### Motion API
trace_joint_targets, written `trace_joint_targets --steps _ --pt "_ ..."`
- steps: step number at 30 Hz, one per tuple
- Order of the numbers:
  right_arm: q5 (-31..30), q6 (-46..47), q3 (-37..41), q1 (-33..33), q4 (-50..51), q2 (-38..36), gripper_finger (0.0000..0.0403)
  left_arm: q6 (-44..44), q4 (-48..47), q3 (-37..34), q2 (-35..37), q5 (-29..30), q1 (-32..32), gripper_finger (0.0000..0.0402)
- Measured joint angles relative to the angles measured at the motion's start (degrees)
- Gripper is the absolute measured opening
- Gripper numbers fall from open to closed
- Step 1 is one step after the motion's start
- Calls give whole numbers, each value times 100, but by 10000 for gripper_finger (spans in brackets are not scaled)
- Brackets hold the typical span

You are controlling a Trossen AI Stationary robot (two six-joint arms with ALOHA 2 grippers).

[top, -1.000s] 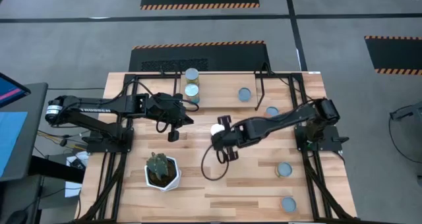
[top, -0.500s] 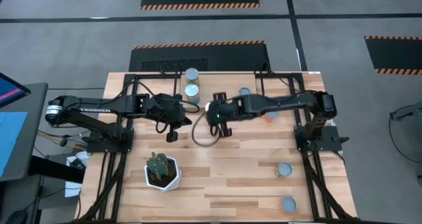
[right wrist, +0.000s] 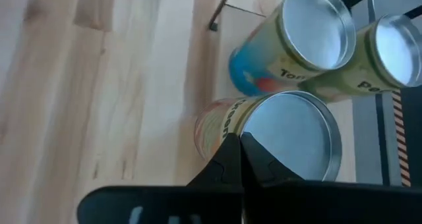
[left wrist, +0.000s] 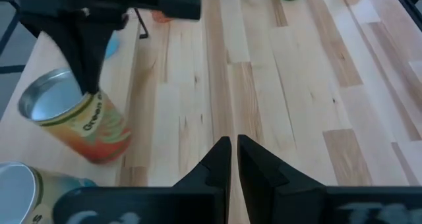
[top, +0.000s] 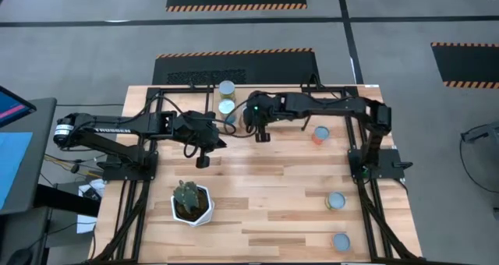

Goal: Pick and place cans onto a shelf
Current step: Put the canned green beans on the shelf

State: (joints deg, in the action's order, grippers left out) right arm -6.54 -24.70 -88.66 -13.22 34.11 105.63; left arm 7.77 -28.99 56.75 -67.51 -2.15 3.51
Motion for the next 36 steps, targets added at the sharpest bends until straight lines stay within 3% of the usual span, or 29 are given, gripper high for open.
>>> trace_joint_targets --steps 36 --pt "-127 -68 2 -322 -233 61 66 48 -3 0 1 0 0 18"
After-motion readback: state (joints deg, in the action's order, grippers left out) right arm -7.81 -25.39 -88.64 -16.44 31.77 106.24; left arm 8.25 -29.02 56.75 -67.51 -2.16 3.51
